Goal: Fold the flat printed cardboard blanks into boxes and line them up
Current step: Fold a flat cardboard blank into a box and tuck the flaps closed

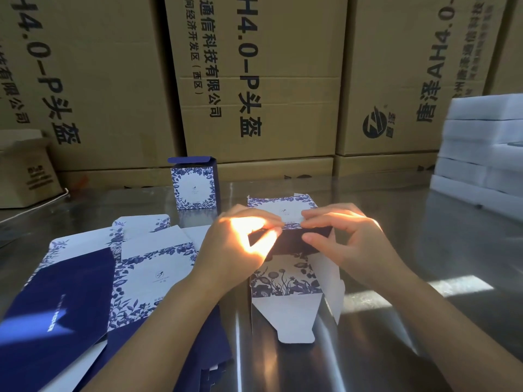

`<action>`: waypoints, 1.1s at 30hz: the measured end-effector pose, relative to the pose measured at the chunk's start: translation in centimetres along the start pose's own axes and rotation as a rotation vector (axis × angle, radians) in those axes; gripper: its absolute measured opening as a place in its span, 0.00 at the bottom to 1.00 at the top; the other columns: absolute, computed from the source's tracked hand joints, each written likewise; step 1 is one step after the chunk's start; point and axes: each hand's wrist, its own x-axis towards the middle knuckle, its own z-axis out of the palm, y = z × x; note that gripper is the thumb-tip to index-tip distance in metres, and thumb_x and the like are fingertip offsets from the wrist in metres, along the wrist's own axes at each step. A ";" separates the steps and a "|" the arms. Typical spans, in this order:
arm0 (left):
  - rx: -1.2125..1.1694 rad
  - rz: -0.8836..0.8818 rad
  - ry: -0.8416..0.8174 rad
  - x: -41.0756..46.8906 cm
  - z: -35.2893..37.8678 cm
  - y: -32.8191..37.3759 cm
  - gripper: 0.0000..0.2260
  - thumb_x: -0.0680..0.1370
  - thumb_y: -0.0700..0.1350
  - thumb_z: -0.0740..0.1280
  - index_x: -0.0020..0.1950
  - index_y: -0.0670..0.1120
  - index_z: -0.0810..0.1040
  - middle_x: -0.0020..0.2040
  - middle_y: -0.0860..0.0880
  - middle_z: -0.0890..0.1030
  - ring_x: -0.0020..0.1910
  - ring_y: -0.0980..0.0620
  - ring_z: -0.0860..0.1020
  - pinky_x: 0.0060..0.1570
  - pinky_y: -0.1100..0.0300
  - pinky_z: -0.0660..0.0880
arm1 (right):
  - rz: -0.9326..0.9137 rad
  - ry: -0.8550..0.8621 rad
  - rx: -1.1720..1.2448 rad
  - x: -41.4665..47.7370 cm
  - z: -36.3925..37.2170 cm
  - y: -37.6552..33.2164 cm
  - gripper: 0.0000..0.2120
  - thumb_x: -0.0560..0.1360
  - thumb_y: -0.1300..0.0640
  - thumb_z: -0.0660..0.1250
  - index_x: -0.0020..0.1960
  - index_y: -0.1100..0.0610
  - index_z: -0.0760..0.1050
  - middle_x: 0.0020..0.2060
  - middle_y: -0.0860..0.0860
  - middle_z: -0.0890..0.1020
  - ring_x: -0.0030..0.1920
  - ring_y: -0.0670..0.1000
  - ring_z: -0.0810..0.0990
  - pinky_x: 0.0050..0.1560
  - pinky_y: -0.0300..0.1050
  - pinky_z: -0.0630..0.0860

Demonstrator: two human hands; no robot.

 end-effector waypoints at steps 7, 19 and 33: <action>0.001 0.030 0.016 -0.2 0.5 0.8 0.07 0.71 0.49 0.70 0.45 0.50 0.85 0.43 0.61 0.81 0.46 0.50 0.77 0.50 0.45 0.74 | 0.023 0.071 0.031 -0.1 1.0 0.0 0.10 0.69 0.52 0.73 0.41 0.36 0.80 0.42 0.30 0.81 0.56 0.38 0.73 0.53 0.29 0.69; 0.174 0.072 0.040 -0.3 1.1 1.6 0.06 0.72 0.46 0.67 0.41 0.48 0.84 0.41 0.55 0.83 0.42 0.52 0.77 0.49 0.54 0.70 | -0.033 0.090 -0.005 -0.2 1.9 -0.5 0.16 0.73 0.56 0.71 0.39 0.33 0.76 0.42 0.28 0.79 0.53 0.40 0.73 0.55 0.44 0.73; 0.215 0.139 0.147 -0.5 0.1 0.1 0.04 0.72 0.44 0.69 0.41 0.45 0.84 0.40 0.52 0.83 0.40 0.50 0.79 0.43 0.54 0.76 | 0.256 0.082 0.445 0.6 0.7 0.1 0.14 0.77 0.57 0.66 0.50 0.37 0.79 0.53 0.31 0.79 0.56 0.32 0.75 0.46 0.26 0.73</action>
